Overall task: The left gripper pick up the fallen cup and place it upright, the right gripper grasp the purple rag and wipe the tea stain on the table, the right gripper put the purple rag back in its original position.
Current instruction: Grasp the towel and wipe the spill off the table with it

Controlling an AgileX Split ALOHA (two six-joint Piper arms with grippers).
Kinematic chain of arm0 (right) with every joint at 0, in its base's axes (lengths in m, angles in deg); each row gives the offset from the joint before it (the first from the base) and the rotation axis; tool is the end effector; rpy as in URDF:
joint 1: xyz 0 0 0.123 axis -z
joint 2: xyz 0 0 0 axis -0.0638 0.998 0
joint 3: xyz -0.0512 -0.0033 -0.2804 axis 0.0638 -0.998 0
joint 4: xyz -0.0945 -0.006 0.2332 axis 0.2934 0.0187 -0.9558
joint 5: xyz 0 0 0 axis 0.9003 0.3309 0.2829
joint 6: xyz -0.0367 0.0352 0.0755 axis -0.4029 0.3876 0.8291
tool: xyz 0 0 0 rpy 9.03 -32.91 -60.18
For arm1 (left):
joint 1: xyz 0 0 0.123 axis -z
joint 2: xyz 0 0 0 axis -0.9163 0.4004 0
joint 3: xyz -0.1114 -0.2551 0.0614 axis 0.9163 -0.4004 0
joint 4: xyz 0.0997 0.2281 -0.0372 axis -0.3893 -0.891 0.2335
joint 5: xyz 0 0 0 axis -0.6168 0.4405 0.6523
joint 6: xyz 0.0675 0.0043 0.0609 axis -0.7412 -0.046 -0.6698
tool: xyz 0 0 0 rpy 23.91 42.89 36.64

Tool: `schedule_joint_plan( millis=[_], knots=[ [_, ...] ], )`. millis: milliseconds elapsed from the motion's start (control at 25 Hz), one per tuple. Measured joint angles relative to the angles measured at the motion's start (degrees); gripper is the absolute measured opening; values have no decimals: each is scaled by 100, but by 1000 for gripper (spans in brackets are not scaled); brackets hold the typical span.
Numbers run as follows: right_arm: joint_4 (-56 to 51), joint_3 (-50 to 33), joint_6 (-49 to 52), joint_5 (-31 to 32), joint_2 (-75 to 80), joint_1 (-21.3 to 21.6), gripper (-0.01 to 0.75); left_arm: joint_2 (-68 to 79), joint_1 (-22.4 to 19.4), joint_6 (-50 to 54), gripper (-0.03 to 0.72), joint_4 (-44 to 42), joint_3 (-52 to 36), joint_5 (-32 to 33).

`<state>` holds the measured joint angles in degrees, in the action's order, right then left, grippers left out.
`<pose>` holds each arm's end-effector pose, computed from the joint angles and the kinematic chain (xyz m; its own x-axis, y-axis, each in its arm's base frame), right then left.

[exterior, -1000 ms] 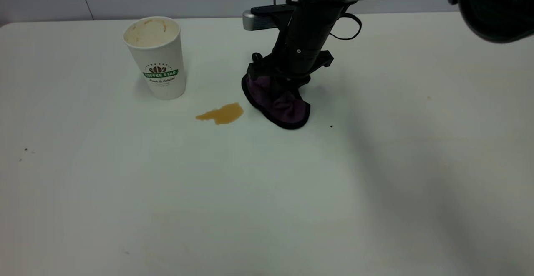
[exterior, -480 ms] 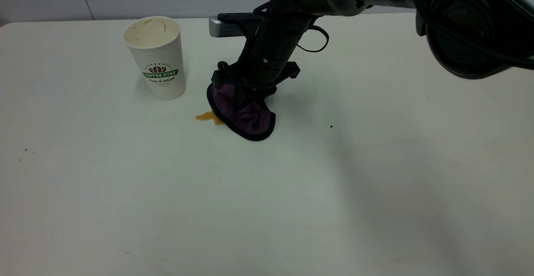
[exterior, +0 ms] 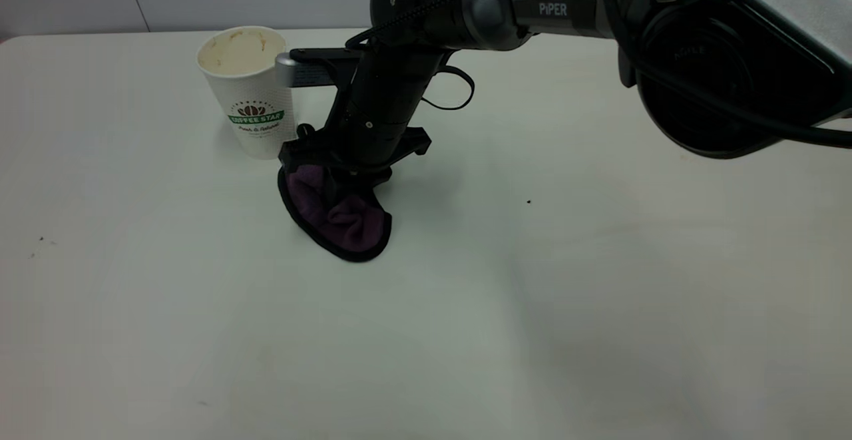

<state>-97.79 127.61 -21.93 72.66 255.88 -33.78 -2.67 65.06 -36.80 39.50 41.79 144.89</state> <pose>0.4296 0.3627 -0.0079 -0.8441 -0.4091 -0.3466 -0.5201 0.7819 0.3438 -0.0019 0.0036 0.2684 -0.5574 -0.0122 -0.8302 -0.0575 0.9981 0.0239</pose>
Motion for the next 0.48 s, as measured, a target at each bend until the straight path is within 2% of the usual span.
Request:
schedule_joint_plan(
  millis=[160,480],
  knots=[
    [-26,0,77,47,9,-55,92,0,0,0,307,0,0,0],
    [-38,25,72,714,9,-62,99,0,0,0,307,0,0,0]
  ],
)
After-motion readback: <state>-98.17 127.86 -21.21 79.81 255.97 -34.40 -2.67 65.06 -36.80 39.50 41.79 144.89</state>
